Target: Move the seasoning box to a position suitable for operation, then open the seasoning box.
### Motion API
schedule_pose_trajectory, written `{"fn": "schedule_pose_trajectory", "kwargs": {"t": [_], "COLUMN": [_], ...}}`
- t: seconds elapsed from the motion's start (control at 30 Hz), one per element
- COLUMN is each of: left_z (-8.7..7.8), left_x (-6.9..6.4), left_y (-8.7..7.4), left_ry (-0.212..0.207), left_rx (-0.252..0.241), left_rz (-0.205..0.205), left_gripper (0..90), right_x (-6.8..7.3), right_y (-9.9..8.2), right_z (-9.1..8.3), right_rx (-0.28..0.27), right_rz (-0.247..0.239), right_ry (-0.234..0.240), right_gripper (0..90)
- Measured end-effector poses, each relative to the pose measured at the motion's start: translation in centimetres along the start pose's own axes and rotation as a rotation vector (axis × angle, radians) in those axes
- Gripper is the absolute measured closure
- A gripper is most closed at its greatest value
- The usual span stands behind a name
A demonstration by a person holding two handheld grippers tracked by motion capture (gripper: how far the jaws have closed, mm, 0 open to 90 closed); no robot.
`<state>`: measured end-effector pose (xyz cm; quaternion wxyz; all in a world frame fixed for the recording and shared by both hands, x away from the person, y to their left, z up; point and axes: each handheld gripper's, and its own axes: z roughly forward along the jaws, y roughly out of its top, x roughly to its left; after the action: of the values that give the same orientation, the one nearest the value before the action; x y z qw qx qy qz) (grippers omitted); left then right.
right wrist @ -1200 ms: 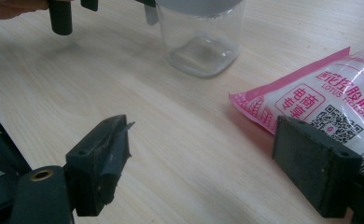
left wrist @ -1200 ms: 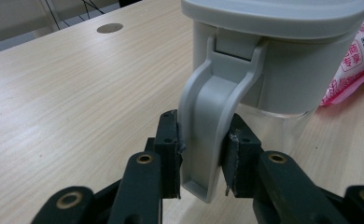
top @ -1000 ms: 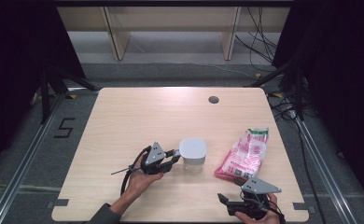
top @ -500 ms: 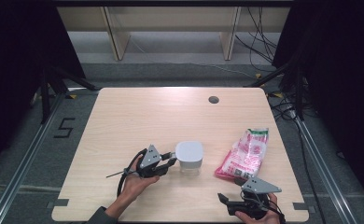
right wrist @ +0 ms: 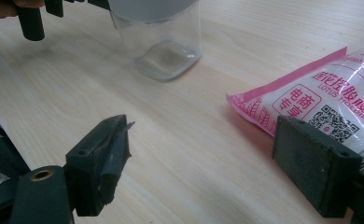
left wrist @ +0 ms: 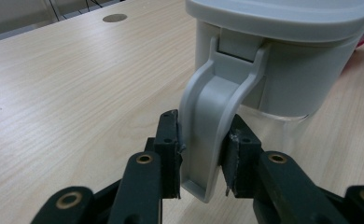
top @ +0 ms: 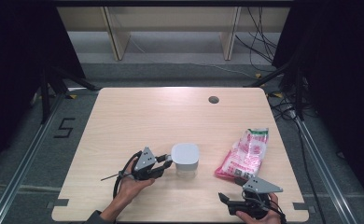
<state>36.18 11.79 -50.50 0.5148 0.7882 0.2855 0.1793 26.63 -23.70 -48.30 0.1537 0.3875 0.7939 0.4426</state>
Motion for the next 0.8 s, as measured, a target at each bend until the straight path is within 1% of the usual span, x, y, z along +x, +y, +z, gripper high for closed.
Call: {"fn": "schedule_pose_trajectory", "kwargs": {"t": [0.07,0.1,0.13,0.17,0.2,0.23,0.27,0.33,0.37,0.4,0.43,0.47,0.5,0.53,0.57,0.6,0.63,0.67,0.7,0.73,0.77,0.8], "left_z": [0.0,0.0,0.0,-0.2,-0.2,-0.2,-0.5,-0.9,-1.1,-1.3,-1.3,-1.6,-1.9,-1.9,-2.1,-2.4,-2.7,-2.8,-3.0,-3.2,-3.3,-3.6], "left_x": [0.0,0.1,0.1,0.2,0.2,0.2,0.2,0.2,0.3,0.2,0.2,0.1,0.2,0.2,0.3,0.3,0.2,0.2,0.1,0.2,0.2,0.1], "left_y": [0.0,0.0,0.0,0.0,0.0,0.0,-0.1,-0.1,-0.1,-0.1,-0.1,-0.1,0.0,0.0,0.1,0.2,0.3,0.4,0.5,0.6,0.8,0.9], "left_ry": [-0.002,-0.009,-0.015,-0.019,-0.022,-0.022,-0.023,-0.025,-0.022,-0.028,-0.028,-0.033,-0.029,-0.029,-0.038,-0.061,-0.067,-0.071,-0.066,-0.074,-0.085,-0.094], "left_rx": [0.001,-0.003,-0.001,0.007,0.004,0.004,0.011,0.012,0.017,0.006,0.006,0.002,0.001,0.001,-0.004,-0.001,-0.001,0.000,-0.003,-0.007,-0.012,-0.017], "left_rz": [-0.004,-0.001,-0.012,-0.012,-0.020,-0.020,-0.022,-0.018,0.004,0.008,0.008,0.009,-0.007,-0.007,-0.011,-0.026,-0.026,-0.026,-0.036,-0.037,-0.047,-0.049], "left_gripper": [69.5,69.5,69.4,68.1,67.0,65.0,61.6,54.1,51.3,49.8,48.0,46.6,45.1,43.7,43.4,43.5,43.8,43.8,43.6,43.7,44.2,46.2], "right_x": [0.0,0.1,0.0,0.0,-0.1,-0.1,0.2,0.2,-0.1,0.0,0.0,-0.1,0.2,0.2,0.0,0.1,0.0,0.2,0.2,0.2,0.1,0.1], "right_y": [0.0,-0.1,-0.1,-0.1,-0.1,-0.1,-0.1,-0.2,-0.1,-0.1,-0.1,-0.1,-0.1,-0.1,-0.1,-0.1,-0.1,-0.1,-0.1,-0.1,-0.1,-0.1], "right_z": [0.0,0.0,-0.1,0.0,0.0,0.0,0.0,0.0,-0.1,-0.1,-0.1,0.0,-0.1,-0.1,0.0,0.0,0.0,0.0,0.0,0.0,0.1,0.1], "right_rx": [0.000,-0.008,-0.008,-0.014,-0.014,-0.014,-0.007,-0.004,-0.006,-0.002,-0.002,-0.004,0.005,0.005,0.002,0.005,-0.001,0.008,0.011,0.009,-0.003,-0.005], "right_rz": [-0.006,0.006,0.003,0.009,-0.011,-0.011,0.032,0.027,0.002,0.006,0.006,-0.008,0.027,0.027,-0.010,0.007,-0.007,0.028,0.025,0.018,-0.001,-0.005], "right_ry": [0.001,0.008,-0.006,0.002,-0.005,-0.005,0.003,0.004,0.000,-0.001,-0.001,-0.004,0.005,0.005,-0.007,-0.004,-0.008,0.003,0.000,-0.002,0.004,0.004], "right_gripper": [19.8,19.8,19.8,19.8,19.8,19.8,19.8,19.8,19.8,19.8,19.8,19.8,19.8,19.8,19.8,19.8,19.8,19.8,19.8,19.8,19.8,19.8]}}
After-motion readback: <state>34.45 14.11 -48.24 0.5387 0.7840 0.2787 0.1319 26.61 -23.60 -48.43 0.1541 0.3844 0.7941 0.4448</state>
